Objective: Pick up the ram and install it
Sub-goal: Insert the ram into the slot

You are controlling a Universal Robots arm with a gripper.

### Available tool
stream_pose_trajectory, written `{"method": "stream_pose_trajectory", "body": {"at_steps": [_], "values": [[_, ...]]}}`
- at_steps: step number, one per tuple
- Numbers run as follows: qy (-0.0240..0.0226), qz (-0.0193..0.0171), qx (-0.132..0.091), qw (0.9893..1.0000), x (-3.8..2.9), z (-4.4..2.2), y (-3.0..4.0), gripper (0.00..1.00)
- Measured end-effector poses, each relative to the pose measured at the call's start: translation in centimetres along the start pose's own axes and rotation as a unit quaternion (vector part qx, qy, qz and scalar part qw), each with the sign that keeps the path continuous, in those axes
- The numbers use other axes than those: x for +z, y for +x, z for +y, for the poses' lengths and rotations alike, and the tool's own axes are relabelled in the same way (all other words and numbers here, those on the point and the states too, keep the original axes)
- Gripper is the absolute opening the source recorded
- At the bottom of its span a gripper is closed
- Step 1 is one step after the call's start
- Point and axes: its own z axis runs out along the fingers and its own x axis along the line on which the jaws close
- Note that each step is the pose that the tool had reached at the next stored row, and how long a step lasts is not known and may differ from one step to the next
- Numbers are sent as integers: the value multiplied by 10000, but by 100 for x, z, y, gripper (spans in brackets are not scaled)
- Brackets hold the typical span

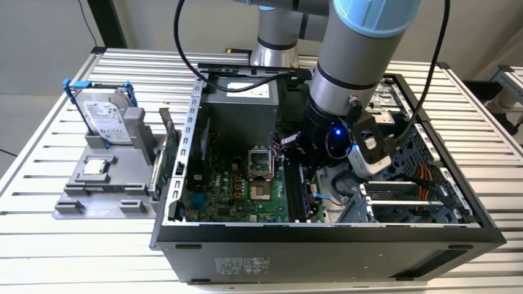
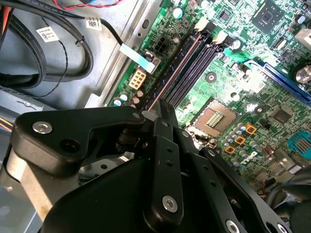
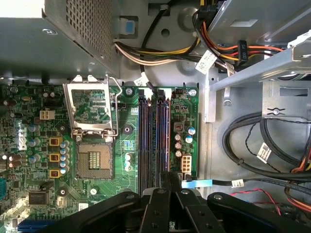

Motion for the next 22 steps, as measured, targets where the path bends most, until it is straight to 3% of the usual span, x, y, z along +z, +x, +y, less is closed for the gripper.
{"method": "stream_pose_trajectory", "body": {"at_steps": [5, 9, 14, 22], "values": [[0, 5, -265, 9996, 0, 0, 0, 0], [1, 12, -549, 9985, 0, 0, 1, 0], [0, 17, -713, 9975, 0, 0, 1, 0], [-1, 37, -1064, 9943, 0, 3, 0, 0]]}}
